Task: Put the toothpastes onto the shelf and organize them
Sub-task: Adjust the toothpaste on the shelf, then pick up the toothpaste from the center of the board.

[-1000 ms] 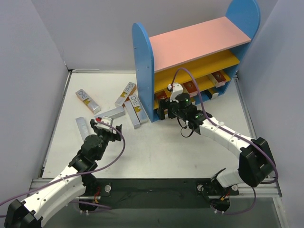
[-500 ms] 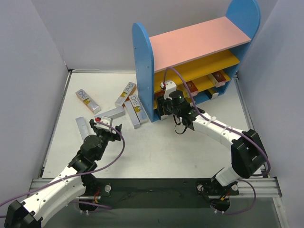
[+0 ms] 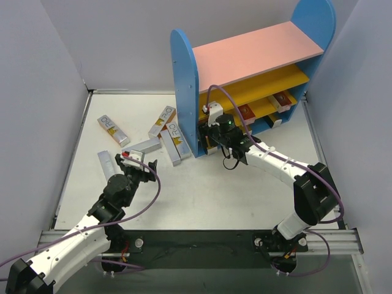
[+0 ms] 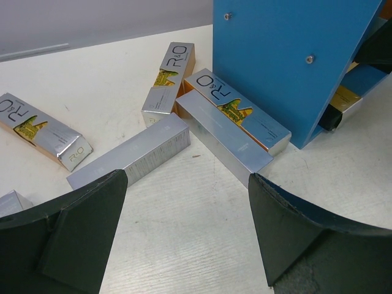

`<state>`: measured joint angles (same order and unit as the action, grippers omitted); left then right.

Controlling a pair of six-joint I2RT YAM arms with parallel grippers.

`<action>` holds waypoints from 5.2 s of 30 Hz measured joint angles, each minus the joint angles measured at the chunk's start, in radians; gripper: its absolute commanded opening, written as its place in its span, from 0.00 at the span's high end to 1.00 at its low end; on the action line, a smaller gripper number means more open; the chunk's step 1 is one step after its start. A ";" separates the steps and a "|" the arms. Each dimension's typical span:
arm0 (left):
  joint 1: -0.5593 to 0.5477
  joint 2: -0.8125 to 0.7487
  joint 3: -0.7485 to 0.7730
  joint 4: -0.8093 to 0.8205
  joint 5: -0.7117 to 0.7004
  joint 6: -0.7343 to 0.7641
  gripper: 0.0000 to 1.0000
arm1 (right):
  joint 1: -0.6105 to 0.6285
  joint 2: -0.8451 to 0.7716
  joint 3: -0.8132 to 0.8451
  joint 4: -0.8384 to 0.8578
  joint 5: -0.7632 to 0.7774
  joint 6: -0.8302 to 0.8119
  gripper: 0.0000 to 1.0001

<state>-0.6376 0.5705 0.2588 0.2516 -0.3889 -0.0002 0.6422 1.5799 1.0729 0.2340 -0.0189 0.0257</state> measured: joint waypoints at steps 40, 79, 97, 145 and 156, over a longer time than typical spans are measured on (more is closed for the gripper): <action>0.691 1.000 0.897 -0.432 0.007 -0.488 0.03 | -0.107 -0.878 -0.433 -0.465 0.038 0.254 0.00; 0.793 1.813 1.746 -0.938 0.016 -0.645 0.52 | -0.113 -0.763 -0.409 -0.561 0.042 0.262 0.03; 0.663 1.195 1.295 -1.077 0.083 -0.845 0.55 | 0.057 -0.848 -0.409 -0.451 -0.008 0.260 0.04; 0.192 0.677 1.066 -1.354 0.069 -1.260 0.54 | 0.642 -0.231 -0.072 0.105 0.182 -0.209 0.11; 0.160 0.677 1.083 -1.355 -0.046 -1.227 0.55 | 0.642 -0.124 0.051 -0.018 0.183 -0.092 0.15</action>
<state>-0.4778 1.2472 1.3415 -1.1030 -0.4347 -1.2274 1.2842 1.4563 1.1236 0.2165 0.1642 -0.0658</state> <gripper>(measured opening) 0.587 0.869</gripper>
